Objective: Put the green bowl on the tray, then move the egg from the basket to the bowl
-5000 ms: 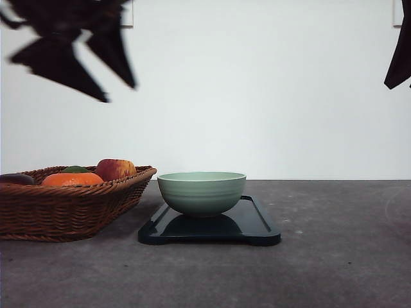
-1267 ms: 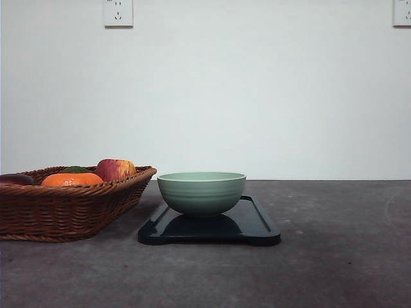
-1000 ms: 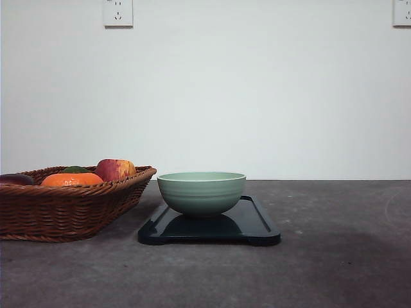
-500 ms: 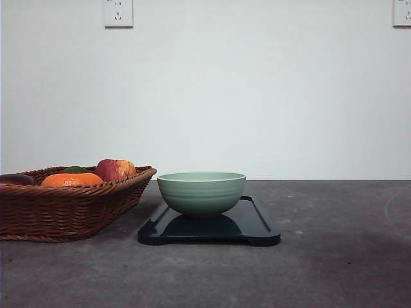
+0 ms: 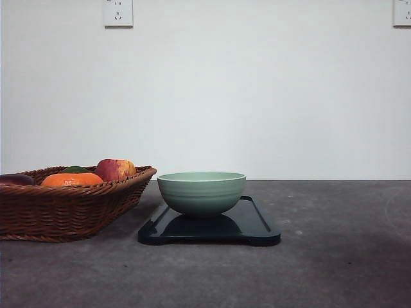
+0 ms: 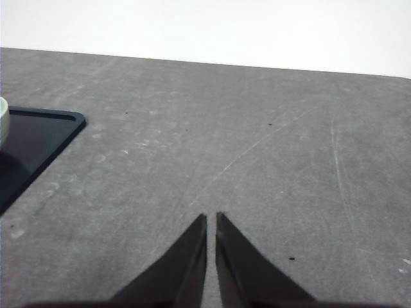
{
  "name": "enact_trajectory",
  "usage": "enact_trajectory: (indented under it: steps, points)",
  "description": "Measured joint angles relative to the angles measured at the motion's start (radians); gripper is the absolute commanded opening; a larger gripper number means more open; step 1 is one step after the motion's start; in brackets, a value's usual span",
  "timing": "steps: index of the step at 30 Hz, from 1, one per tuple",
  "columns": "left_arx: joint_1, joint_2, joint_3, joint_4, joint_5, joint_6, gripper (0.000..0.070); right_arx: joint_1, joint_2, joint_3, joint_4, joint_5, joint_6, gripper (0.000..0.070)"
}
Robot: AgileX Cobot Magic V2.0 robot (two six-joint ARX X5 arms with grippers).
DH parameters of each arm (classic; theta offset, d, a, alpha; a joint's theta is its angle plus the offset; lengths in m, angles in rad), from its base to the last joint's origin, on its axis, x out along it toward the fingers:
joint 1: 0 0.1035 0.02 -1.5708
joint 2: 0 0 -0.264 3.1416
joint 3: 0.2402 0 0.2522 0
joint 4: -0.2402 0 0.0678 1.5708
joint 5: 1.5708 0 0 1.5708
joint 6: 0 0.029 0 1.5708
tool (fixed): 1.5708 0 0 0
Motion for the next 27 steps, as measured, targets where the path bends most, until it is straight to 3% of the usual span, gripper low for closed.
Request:
enact_trajectory:
  steps: [27]
  points:
    - [0.0,0.0,0.0,0.0,0.0,0.0,0.0,0.0,0.0,0.0,0.0,0.0,0.0,0.0019]
